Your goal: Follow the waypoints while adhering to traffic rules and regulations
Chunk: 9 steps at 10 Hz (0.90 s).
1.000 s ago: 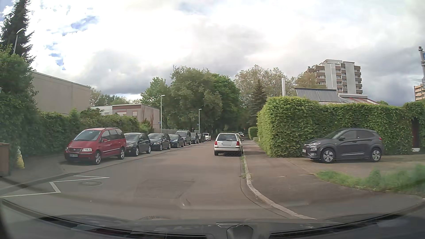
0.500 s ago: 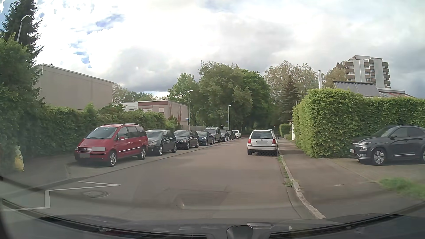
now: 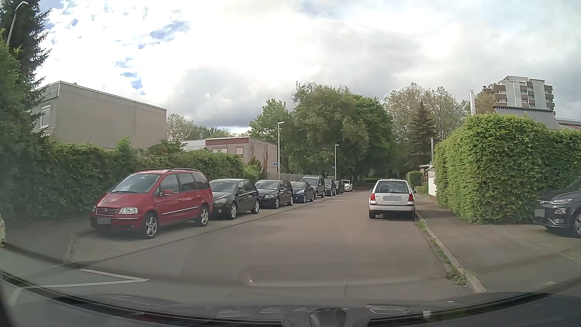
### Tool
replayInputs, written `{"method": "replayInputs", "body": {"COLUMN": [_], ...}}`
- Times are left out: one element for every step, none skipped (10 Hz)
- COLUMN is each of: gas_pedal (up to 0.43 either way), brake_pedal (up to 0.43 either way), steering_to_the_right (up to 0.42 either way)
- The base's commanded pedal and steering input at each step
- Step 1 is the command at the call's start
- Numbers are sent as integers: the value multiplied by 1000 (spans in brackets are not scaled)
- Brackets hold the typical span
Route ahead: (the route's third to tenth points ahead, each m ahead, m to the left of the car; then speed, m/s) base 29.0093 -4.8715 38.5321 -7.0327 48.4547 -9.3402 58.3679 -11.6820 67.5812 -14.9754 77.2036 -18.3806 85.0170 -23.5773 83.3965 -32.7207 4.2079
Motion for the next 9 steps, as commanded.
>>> {"method": "replayInputs", "body": {"gas_pedal": [67,67,67,67,67,59,59,59,59], "brake_pedal": [0,0,0,0,0,0,0,0,0], "steering_to_the_right": [-43,-27,-19,-16,-9,-1,7,13,16]}}
